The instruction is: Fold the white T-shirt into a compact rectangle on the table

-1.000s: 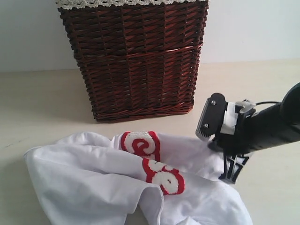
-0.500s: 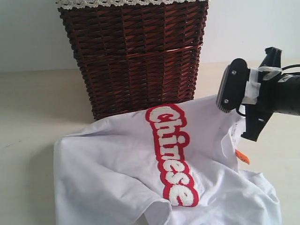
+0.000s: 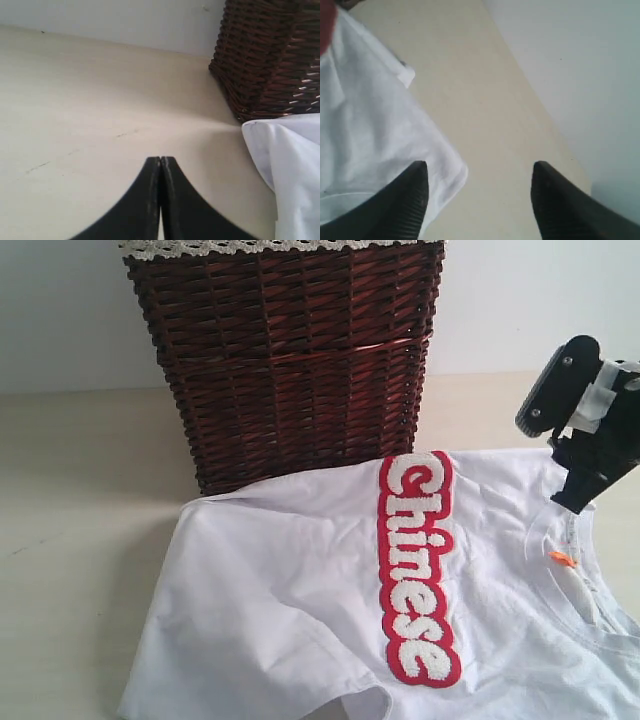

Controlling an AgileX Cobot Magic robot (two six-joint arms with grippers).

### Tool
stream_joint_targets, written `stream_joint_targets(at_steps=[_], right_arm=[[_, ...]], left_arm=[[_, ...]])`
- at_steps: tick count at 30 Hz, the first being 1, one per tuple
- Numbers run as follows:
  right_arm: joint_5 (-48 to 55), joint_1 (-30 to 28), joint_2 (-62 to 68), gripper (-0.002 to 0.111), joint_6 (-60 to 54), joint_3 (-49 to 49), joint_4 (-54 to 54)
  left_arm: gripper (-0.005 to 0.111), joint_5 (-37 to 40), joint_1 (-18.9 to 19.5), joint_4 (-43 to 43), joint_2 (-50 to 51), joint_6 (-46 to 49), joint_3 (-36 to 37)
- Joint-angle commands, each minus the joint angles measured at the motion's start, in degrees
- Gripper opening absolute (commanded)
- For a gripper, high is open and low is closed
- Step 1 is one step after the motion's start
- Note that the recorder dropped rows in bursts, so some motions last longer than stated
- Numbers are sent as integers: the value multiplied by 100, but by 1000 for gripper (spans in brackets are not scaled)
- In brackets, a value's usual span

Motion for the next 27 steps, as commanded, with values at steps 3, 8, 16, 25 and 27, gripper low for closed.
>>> stream_joint_targets(at_steps=[3, 8, 16, 25, 27], right_arm=[[2830, -13, -1097, 52, 1184, -27, 57], [7327, -13, -1170, 25, -694, 152, 67], [7781, -13, -711, 26, -705, 860, 430], [7325, 329, -25, 45, -872, 908, 1044], [7166, 607, 176, 45, -801, 908, 896]], left_arm=[[2, -24, -6, -13, -37, -4, 18], [2, -24, -6, -13, -37, -4, 18], [2, -24, -6, -13, -37, -4, 18], [2, -24, -6, -13, -37, -4, 18], [2, -24, -6, -13, -37, -4, 18]])
